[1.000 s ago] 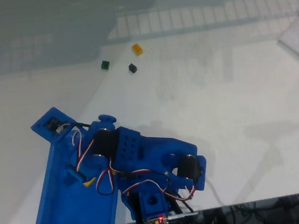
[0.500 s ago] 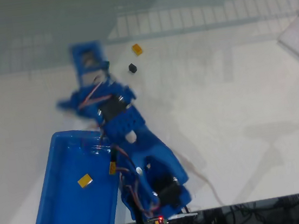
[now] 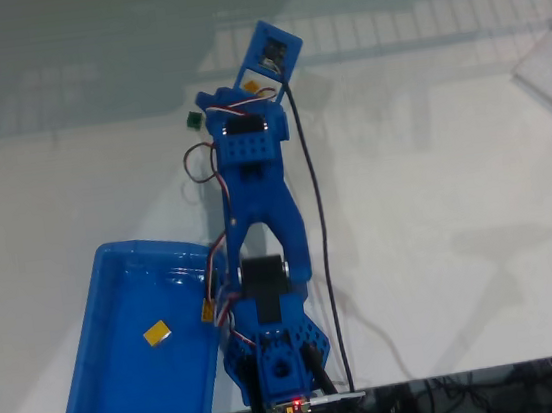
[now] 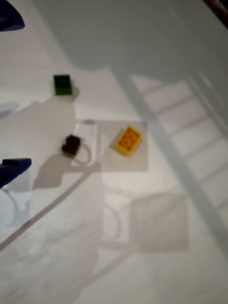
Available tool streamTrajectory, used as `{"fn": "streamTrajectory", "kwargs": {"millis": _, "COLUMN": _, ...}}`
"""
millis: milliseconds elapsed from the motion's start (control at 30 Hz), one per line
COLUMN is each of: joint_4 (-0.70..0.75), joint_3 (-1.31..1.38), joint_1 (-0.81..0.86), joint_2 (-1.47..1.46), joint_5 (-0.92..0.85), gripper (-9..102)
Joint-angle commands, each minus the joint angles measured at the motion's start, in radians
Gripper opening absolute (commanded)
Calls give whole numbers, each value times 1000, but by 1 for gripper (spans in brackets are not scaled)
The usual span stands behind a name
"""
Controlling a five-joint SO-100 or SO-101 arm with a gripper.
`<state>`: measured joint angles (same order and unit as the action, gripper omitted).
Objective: Pick up all the lego then put into the bin
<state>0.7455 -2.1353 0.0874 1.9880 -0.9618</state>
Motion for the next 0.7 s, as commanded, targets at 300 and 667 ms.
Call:
{"fn": "streamTrajectory", "kwargs": {"millis": 300, "joint_4": -89, "joint_3": 173, "joint_1": 91, "joint_2": -282, "joint_5": 43, "gripper": 29}}
{"fn": "streamTrajectory", "kwargs": {"millis": 667, "joint_4": 152, "joint_3": 483, "joint_1": -9, "joint_2": -489, "joint_5": 118, "gripper": 26}}
